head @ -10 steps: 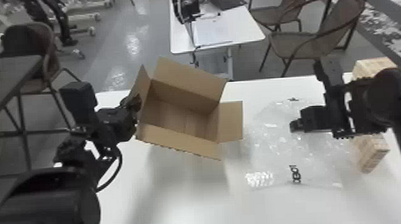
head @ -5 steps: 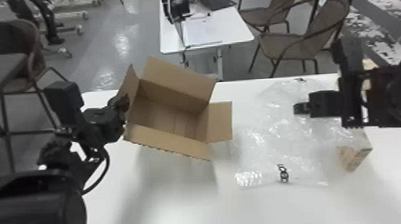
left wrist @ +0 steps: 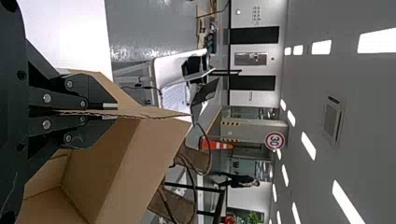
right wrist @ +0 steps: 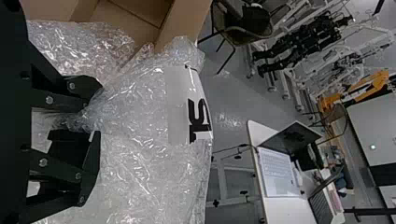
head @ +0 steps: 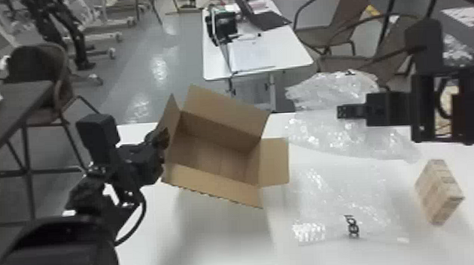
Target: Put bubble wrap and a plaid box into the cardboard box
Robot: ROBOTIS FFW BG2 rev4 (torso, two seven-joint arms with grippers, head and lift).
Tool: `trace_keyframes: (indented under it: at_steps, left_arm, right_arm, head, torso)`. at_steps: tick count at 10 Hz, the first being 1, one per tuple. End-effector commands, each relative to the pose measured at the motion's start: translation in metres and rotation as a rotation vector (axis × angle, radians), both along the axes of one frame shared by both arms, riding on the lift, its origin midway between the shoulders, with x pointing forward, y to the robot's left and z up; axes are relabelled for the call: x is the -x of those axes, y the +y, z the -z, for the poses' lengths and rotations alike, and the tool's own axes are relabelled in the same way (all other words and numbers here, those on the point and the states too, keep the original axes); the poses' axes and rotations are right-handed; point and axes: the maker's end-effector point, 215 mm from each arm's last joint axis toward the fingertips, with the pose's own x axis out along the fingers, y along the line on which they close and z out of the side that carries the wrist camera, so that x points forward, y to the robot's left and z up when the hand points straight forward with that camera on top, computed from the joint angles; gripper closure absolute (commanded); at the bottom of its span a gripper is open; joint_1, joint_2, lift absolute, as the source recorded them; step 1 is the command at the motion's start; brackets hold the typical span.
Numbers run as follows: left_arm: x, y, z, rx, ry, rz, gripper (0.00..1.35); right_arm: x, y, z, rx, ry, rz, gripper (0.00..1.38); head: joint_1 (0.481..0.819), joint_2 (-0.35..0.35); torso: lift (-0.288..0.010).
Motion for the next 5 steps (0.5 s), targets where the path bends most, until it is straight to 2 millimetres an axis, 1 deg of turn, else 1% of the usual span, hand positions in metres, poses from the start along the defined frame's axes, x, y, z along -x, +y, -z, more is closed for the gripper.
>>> trace_keyframes:
  at_steps: [1, 2, 4, 5]
  left_arm:
    - [-0.001, -0.002, 0.001, -0.01, 0.004, 0.003, 1.22]
    - [-0.002, -0.002, 0.001, -0.012, 0.005, 0.001, 1.22]
    - [-0.003, -0.005, 0.002, -0.013, 0.007, 0.002, 1.22]
    - [-0.004, -0.006, 0.003, -0.015, 0.008, 0.004, 1.22]
  right_arm:
    - [-0.008, 0.018, -0.016, -0.03, -0.042, -0.021, 1.15]
    - [-0.013, 0.037, -0.017, -0.096, -0.044, -0.031, 1.15]
    - [-0.019, 0.077, -0.009, -0.166, -0.03, -0.071, 1.15]
    - [-0.022, 0.095, -0.008, -0.189, -0.035, -0.087, 1.15]
  head:
    - [0.615, 0.135]
    - [0.602, 0.144]
    - [0.594, 0.166]
    - [0.593, 0.186]
  torso:
    - [-0.11]
    - [-0.11]
    - [-0.11]
    - [-0.11]
